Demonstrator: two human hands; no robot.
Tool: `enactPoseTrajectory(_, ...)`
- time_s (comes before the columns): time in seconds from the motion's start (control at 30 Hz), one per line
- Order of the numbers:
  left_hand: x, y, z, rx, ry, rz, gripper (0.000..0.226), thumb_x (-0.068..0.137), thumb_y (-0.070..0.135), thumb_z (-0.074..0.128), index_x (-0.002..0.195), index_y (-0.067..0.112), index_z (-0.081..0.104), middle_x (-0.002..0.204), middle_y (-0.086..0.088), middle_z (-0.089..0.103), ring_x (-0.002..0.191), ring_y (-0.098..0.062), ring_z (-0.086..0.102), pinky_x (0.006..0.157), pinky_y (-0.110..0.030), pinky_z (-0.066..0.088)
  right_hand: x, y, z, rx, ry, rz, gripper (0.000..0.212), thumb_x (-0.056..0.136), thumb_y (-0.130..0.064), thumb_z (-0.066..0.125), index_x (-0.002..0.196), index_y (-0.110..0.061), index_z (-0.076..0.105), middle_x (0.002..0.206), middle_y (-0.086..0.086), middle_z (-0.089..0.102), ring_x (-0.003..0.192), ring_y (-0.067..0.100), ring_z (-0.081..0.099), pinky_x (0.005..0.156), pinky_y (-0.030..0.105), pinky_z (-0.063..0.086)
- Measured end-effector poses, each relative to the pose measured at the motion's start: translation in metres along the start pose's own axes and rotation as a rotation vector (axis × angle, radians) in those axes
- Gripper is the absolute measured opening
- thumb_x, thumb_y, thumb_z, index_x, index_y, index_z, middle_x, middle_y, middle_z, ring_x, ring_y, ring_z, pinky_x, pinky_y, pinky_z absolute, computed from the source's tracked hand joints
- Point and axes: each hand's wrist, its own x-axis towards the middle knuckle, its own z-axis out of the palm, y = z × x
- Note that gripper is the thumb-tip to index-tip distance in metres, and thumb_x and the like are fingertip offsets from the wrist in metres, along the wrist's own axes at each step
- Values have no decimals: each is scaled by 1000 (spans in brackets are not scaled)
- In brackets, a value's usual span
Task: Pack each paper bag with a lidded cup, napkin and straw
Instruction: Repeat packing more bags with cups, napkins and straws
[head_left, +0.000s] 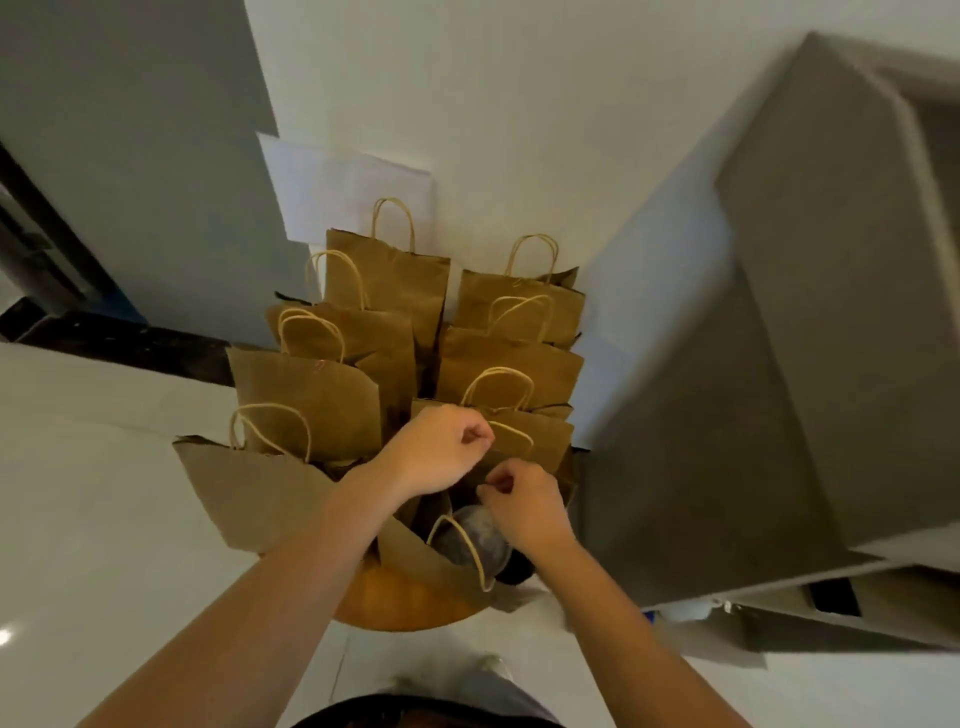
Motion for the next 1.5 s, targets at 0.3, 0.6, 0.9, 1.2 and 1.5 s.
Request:
enactPoseTrajectory(0.3,23,147,8,436,167,389,19,95,28,46,95,22,63,83,5,63,75,-12,58,63,-25,46,-75,-12,-155,-60,333,-29,8,89,-25,58,92,-19,62,85,-3,64,80,12,61,72,23,51)
enactPoseTrajectory(0.6,51,332,36,267,335,759,17,89,22,49,83,17,64,80,2,64,78,-20,59,72,-38,51,-126,21,-305,61,700,-188,14,89,-25,59,78,-33,58,73,-9,63,70,1,61,61,15,53)
enactPoseTrajectory(0.9,146,444,118,667,234,631,18,89,19,46,87,22,63,100,-3,66,93,-27,59,68,-30,37,-69,135,-422,-35,589,-2,10,90,-22,58,85,-16,65,83,3,66,79,18,62,75,35,54)
enactPoseTrajectory(1.2,232,445,170,529,69,461,62,80,34,69,135,17,46,136,-4,51,123,-24,49,98,-33,42,18,188,-475,-220,664,30,12,81,-14,61,87,-11,71,100,14,62,98,31,56,82,36,48)
enactPoseTrajectory(1.5,248,430,183,352,-45,445,71,65,40,83,125,15,56,124,-3,60,110,-20,57,92,-32,46,35,194,-487,-291,500,48,19,83,-11,61,97,-10,73,107,16,65,105,33,56,88,37,44)
